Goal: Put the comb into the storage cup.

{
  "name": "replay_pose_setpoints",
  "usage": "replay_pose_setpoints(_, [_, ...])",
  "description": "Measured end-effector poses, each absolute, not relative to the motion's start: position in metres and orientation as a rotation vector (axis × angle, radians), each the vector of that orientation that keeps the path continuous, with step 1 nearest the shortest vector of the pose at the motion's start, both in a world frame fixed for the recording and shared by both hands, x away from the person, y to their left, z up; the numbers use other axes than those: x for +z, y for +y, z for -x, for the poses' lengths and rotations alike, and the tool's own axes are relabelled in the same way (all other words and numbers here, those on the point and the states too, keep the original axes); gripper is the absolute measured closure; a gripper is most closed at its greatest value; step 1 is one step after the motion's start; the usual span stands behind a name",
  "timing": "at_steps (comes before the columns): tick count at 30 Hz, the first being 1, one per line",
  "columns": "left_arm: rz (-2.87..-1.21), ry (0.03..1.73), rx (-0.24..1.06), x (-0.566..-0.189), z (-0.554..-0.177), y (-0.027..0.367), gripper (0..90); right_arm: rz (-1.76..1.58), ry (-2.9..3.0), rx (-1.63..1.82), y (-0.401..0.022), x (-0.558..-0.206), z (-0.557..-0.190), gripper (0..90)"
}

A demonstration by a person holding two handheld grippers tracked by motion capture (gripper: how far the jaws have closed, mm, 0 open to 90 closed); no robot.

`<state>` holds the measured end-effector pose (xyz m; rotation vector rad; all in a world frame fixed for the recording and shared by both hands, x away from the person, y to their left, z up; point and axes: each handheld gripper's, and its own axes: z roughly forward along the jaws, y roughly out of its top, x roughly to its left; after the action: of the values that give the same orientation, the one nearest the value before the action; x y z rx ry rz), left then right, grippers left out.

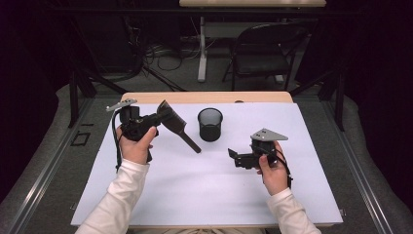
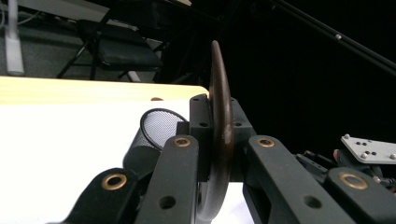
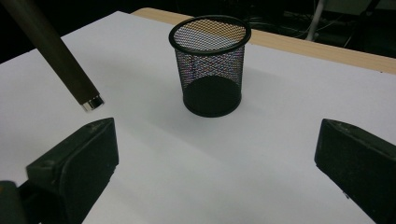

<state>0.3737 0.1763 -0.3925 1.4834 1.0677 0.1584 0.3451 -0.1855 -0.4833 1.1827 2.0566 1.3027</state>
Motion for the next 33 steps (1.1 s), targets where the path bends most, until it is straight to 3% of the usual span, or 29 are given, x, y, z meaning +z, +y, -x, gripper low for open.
replay_pose_setpoints(33, [-1.523, 1.114, 0.282, -0.348, -0.412, 0.15, 85.5, -1.163, 2.058, 1.244, -0.184, -0.483, -0.345, 0.6])
